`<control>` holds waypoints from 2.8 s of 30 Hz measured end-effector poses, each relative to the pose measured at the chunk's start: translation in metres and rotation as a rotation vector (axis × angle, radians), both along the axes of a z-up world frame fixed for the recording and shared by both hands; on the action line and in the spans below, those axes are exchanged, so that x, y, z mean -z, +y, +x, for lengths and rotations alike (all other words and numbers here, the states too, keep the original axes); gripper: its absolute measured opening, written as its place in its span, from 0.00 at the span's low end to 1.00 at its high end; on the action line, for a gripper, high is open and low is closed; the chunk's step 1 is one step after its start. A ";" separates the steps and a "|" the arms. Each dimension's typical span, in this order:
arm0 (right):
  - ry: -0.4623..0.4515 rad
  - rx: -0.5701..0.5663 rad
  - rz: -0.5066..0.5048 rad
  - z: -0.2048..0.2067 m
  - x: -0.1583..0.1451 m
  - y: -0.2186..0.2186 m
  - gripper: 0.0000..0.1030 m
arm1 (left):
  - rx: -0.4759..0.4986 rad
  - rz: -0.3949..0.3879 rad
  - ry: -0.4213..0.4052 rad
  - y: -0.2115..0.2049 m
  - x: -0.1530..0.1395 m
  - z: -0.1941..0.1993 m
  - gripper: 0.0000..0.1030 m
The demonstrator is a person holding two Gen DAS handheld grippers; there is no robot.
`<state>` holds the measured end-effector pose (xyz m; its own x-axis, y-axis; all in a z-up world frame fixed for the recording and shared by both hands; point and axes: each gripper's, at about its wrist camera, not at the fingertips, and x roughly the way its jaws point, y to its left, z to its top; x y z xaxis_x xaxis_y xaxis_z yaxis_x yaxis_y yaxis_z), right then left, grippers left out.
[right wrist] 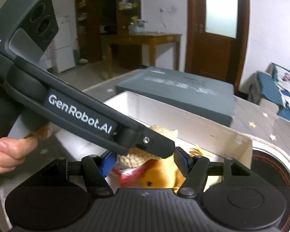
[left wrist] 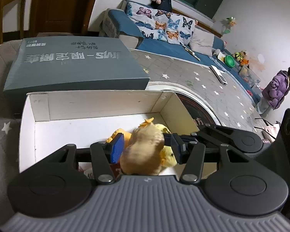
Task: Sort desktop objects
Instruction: 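Lower the peanut toy into the white box and release it, then raise the open left gripper out of the white box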
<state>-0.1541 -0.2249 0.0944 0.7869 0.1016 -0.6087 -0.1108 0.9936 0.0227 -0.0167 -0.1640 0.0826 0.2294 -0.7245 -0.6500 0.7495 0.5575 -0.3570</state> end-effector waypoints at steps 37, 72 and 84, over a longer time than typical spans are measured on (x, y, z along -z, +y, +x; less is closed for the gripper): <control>-0.007 0.002 0.044 -0.007 0.001 0.001 0.71 | -0.164 -0.010 -0.039 0.066 -0.013 -0.002 0.64; -0.002 0.036 0.021 -0.019 -0.004 0.005 0.84 | -0.259 0.093 -0.234 0.073 -0.020 -0.036 0.97; -0.021 0.067 0.019 -0.043 -0.008 0.005 0.94 | -0.219 0.147 -0.307 0.071 -0.020 -0.073 0.98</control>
